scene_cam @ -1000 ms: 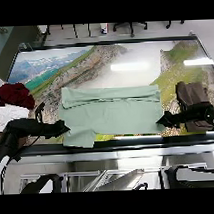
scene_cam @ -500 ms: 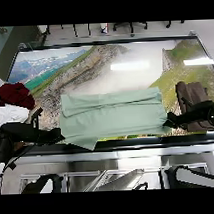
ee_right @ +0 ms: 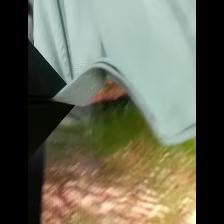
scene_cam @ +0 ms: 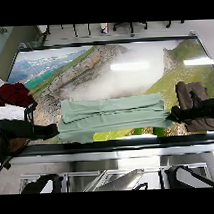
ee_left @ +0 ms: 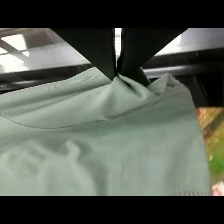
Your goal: Fold the shirts.
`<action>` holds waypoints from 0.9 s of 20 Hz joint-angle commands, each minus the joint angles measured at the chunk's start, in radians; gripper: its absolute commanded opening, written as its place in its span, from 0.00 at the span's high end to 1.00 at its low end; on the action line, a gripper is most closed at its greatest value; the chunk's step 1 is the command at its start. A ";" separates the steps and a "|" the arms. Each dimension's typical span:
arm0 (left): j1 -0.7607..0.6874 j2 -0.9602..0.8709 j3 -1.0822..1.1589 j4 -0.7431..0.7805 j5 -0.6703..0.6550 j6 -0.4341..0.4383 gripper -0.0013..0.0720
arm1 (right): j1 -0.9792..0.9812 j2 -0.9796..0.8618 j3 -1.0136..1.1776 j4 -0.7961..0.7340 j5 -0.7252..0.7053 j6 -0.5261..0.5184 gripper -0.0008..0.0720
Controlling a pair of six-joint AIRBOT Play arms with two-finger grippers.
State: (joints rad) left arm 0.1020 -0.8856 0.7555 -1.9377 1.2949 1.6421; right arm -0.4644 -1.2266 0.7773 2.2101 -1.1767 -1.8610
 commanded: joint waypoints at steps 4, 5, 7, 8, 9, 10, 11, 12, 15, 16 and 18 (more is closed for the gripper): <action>-0.102 -0.368 0.381 -0.007 -0.117 -0.014 0.97 | 0.088 -0.089 0.159 0.169 0.174 -0.050 0.96; -0.102 -0.423 0.424 -0.006 -0.118 -0.014 0.97 | 0.093 -0.125 0.187 0.169 0.185 -0.050 0.96; -0.101 -0.531 0.491 0.007 -0.120 -0.016 0.97 | 0.093 -0.203 0.232 0.169 0.192 -0.053 0.96; -0.101 -0.586 0.521 0.007 -0.126 -0.016 0.97 | 0.093 -0.241 0.250 0.169 0.191 -0.068 0.96; -0.104 -0.631 0.545 0.005 -0.137 -0.016 0.97 | 0.093 -0.270 0.261 0.169 0.192 -0.079 0.96; -0.115 -0.678 0.568 0.005 -0.150 -0.016 0.97 | 0.094 -0.294 0.264 0.169 0.195 -0.081 0.95; -0.122 -0.717 0.589 0.005 -0.161 -0.016 0.97 | 0.095 -0.311 0.264 0.169 0.200 -0.082 0.95; -0.135 -0.759 0.616 0.005 -0.163 -0.016 0.97 | 0.098 -0.326 0.264 0.169 0.204 -0.082 0.95; -0.165 -0.852 0.692 0.005 -0.164 -0.016 0.97 | 0.099 -0.340 0.266 0.169 0.205 -0.107 0.91; -0.174 -0.877 0.721 -0.001 -0.159 -0.017 0.97 | 0.097 -0.340 0.277 0.167 0.192 -0.108 0.62; -0.191 -0.907 0.778 -0.002 -0.113 -0.018 0.58 | 0.080 -0.338 0.332 0.114 0.134 -0.108 0.31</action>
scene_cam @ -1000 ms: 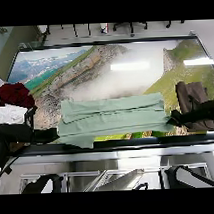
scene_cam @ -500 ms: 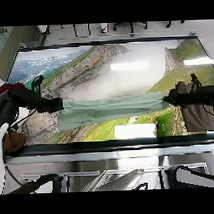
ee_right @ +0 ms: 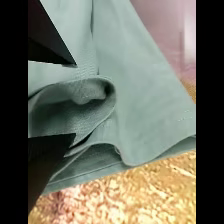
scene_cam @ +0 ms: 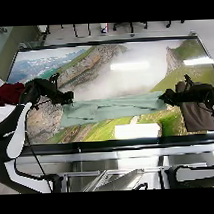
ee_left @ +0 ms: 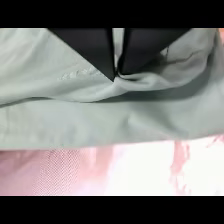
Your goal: Fold the shirts.
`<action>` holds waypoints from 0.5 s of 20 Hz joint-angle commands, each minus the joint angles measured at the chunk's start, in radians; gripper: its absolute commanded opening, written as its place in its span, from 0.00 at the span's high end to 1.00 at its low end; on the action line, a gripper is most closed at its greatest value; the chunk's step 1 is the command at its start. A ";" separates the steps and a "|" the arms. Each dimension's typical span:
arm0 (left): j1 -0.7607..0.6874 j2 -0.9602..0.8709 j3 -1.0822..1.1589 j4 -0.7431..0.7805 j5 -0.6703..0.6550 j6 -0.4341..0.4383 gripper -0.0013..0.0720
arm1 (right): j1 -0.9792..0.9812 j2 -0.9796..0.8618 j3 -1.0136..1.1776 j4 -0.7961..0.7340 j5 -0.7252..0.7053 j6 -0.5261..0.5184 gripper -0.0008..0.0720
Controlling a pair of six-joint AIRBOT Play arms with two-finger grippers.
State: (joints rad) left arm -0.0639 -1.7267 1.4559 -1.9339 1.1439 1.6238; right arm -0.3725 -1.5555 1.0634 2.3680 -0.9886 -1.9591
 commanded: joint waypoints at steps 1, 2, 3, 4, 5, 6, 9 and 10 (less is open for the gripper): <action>-0.032 -0.077 0.114 -0.005 0.074 0.000 0.04 | -0.019 -0.010 0.082 -0.099 -0.080 -0.009 0.29; -0.036 -0.086 0.149 -0.005 0.107 -0.002 0.03 | -0.024 -0.010 0.113 -0.153 -0.088 0.002 0.29; -0.036 -0.088 0.180 -0.005 0.130 -0.002 0.03 | -0.025 -0.011 0.127 -0.171 -0.087 0.009 0.29; -0.035 -0.087 0.215 -0.005 0.150 -0.002 0.03 | -0.025 -0.019 0.132 -0.176 -0.084 0.008 0.27; -0.032 -0.087 0.251 -0.005 0.175 -0.008 0.03 | -0.024 -0.034 0.132 -0.176 -0.084 0.008 0.15; -0.028 -0.087 0.288 -0.006 0.208 -0.014 0.03 | -0.023 -0.058 0.132 -0.171 -0.087 0.009 0.09; -0.018 -0.086 0.391 -0.003 0.306 -0.036 0.03 | -0.023 -0.125 0.132 -0.130 -0.111 -0.006 0.10; -0.011 -0.085 0.417 -0.004 0.327 -0.038 0.03 | -0.023 -0.143 0.132 -0.120 -0.110 -0.010 0.11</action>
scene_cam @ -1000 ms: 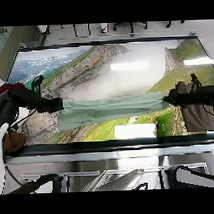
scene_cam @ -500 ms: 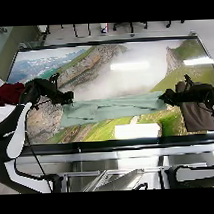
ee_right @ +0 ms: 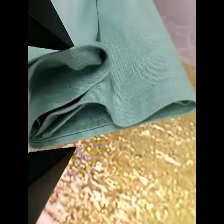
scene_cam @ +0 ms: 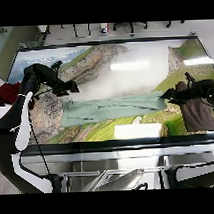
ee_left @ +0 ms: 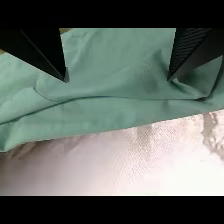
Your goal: Fold the shirts.
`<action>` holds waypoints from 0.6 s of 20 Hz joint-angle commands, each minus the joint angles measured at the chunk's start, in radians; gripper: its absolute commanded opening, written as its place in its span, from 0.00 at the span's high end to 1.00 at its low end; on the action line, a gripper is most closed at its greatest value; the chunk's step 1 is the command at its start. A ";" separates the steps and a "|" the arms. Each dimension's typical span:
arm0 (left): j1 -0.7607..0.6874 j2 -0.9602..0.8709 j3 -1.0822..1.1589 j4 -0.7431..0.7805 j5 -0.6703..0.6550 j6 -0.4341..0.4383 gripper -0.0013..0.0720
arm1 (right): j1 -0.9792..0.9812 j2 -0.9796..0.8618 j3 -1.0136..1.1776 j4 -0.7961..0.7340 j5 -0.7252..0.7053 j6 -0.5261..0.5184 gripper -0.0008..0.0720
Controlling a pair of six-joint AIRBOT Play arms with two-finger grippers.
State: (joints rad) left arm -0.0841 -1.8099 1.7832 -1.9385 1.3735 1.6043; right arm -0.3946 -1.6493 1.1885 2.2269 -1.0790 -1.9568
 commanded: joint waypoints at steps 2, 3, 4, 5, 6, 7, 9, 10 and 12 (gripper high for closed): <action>0.013 -0.002 0.134 0.000 0.128 -0.041 0.03 | 0.000 -0.074 0.007 0.022 -0.011 -0.012 0.11; 0.013 -0.002 0.153 -0.001 0.136 -0.048 0.03 | 0.000 -0.085 0.008 0.023 -0.005 -0.012 0.16; 0.013 -0.002 0.168 -0.003 0.142 -0.058 0.03 | 0.000 -0.092 0.008 0.039 -0.005 -0.024 0.40; 0.005 -0.002 0.181 -0.011 0.144 -0.060 0.03 | 0.000 -0.100 0.008 0.076 -0.006 -0.055 0.51; -0.004 -0.002 0.187 -0.031 0.139 -0.060 0.03 | 0.000 -0.110 0.008 0.115 -0.009 -0.071 0.58; -0.010 -0.001 0.187 -0.061 0.126 -0.060 0.07 | 0.001 -0.122 0.008 0.142 -0.019 -0.081 0.85; -0.035 -0.002 0.185 -0.116 0.107 -0.059 0.91 | 0.015 -0.134 0.008 0.145 -0.023 -0.086 0.96; -0.051 -0.002 0.185 -0.131 0.094 -0.058 0.97 | 0.021 -0.133 0.008 0.145 -0.024 -0.087 0.96; -0.106 -0.003 0.184 -0.130 0.064 -0.057 0.97 | 0.021 -0.108 0.008 0.148 -0.037 -0.086 0.96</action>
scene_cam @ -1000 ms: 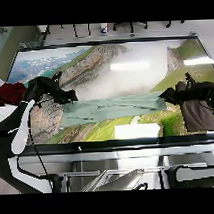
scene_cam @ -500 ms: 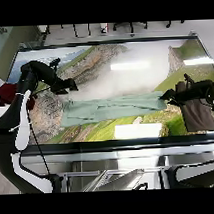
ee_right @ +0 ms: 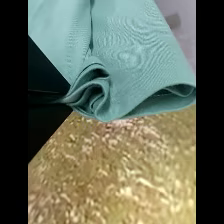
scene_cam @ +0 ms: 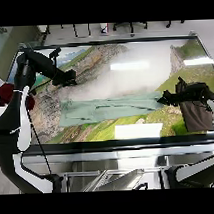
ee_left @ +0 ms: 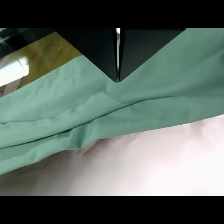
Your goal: Fold the shirts.
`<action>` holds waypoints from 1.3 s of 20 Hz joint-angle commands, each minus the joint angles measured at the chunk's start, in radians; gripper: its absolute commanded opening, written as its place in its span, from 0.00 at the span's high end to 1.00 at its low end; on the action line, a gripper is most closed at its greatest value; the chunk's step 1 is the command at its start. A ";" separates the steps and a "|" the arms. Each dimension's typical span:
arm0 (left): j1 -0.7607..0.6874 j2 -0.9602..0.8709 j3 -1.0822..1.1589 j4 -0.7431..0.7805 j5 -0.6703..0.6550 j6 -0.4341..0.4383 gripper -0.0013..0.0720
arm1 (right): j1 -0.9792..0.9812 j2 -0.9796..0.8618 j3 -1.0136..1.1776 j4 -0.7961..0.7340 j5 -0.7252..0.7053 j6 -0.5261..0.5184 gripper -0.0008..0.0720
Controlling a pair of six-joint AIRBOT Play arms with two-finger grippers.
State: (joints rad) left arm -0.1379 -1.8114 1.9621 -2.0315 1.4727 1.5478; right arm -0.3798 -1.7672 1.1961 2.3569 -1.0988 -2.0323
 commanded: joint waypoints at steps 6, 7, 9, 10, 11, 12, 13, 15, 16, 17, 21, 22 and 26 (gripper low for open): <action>-0.306 -0.006 -0.252 -0.038 -0.323 -0.002 0.97 | 0.007 0.269 0.072 0.093 -0.255 -0.008 0.96; -0.348 -0.021 -0.287 -0.040 -0.380 -0.005 0.97 | 0.013 0.332 0.074 0.126 -0.279 0.006 0.96; -0.420 -0.071 -0.320 -0.041 -0.471 -0.023 0.97 | 0.024 0.449 0.080 0.160 -0.290 0.031 0.96; -0.444 -0.101 -0.317 -0.041 -0.490 -0.042 0.97 | 0.028 0.501 0.082 0.162 -0.290 0.047 0.96; -0.469 -0.138 -0.297 -0.041 -0.489 -0.060 0.97 | 0.028 0.551 0.083 0.166 -0.290 0.051 0.96; -0.489 -0.177 -0.269 -0.045 -0.480 -0.077 0.97 | 0.028 0.590 0.083 0.166 -0.290 0.052 0.96; -0.505 -0.210 -0.239 -0.075 -0.475 -0.077 0.97 | 0.031 0.615 0.083 0.166 -0.299 0.072 0.96; -0.536 -0.270 -0.175 -0.167 -0.487 -0.076 0.97 | 0.048 0.631 0.083 0.165 -0.340 0.084 0.96; -0.546 -0.294 -0.142 -0.180 -0.486 -0.077 0.97 | 0.063 0.630 0.083 0.163 -0.351 0.093 0.96; -0.555 -0.314 -0.108 -0.182 -0.471 -0.088 0.97 | 0.077 0.628 0.083 0.158 -0.352 0.098 0.96; -0.526 -0.322 -0.010 -0.186 -0.313 -0.094 0.97 | 0.117 0.610 0.082 0.157 -0.350 0.122 0.96; -0.500 -0.320 0.033 -0.187 -0.231 -0.093 0.97 | 0.128 0.605 0.082 0.157 -0.349 0.124 0.96; -0.358 -0.147 0.090 -0.093 -0.033 -0.081 0.97 | 0.212 0.591 0.082 0.158 -0.283 0.190 0.96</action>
State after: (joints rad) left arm -0.5804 -2.0605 2.0129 -2.1902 1.2888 1.4590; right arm -0.2214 -1.1679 1.2781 2.5141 -1.4269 -1.8889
